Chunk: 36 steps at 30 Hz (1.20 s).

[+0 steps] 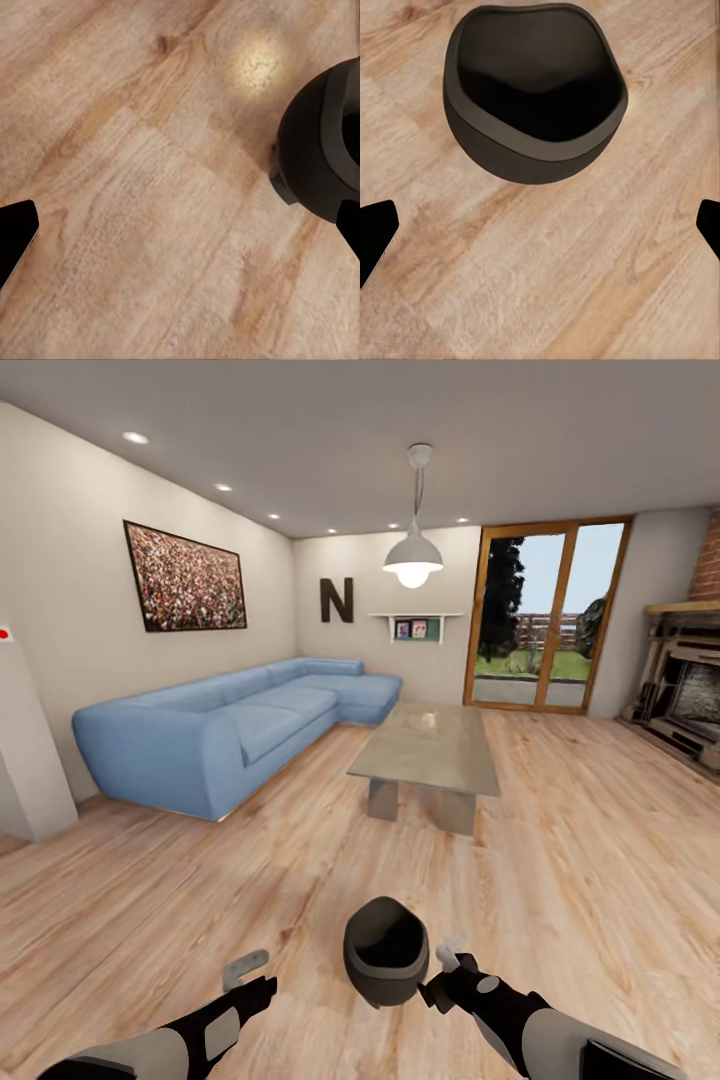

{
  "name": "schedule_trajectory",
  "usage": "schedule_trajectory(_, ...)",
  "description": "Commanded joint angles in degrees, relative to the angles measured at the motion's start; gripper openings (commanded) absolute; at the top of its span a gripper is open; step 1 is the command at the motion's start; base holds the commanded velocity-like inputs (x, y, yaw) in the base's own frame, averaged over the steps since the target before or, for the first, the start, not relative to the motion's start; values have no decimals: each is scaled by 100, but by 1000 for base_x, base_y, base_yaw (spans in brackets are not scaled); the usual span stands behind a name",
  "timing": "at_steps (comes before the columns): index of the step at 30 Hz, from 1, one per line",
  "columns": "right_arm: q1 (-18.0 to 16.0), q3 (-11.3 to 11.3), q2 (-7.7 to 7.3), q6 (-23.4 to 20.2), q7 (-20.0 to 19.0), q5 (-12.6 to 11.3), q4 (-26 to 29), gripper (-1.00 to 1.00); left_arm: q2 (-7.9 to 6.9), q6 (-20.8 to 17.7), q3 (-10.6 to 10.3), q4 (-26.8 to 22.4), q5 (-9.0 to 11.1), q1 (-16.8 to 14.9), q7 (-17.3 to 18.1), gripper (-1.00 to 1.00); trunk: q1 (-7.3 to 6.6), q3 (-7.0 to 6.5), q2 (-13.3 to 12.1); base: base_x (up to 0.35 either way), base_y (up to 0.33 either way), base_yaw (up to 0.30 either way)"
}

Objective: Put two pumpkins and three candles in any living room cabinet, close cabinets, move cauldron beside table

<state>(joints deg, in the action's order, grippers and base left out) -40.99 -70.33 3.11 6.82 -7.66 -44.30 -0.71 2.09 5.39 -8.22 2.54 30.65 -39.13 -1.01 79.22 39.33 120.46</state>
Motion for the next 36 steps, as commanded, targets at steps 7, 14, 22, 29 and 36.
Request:
schedule_trajectory(7, -6, -40, 5, 29, -34, -68, -17, 100, 2, 50, -48, 19, 37, -7, -5, 100, 0, -32, 3, 104, 338, -263)
schedule_trajectory(14, -6, -28, 5, 30, -34, -70, -18, 100, 10, 60, -48, 20, 37, -7, -12, 100, 0, -70, 3, 175, 317, -260)
schedule_trajectory(22, -6, -21, 5, 30, -42, -78, -17, 100, 11, 73, -48, 27, 29, -7, -18, 100, 0, -99, 3, 255, 253, -183)
schedule_trajectory(29, -6, -3, 5, -5, -52, -79, -13, 100, 11, 66, -48, 27, 35, -7, -44, 100, 0, -100, 3, 251, 182, -204)
schedule_trajectory(36, -6, 65, 0, -6, -52, -94, -16, 100, 11, 59, -48, 15, 37, -7, -48, 100, 0, -100, 3, 44, 31, -287)
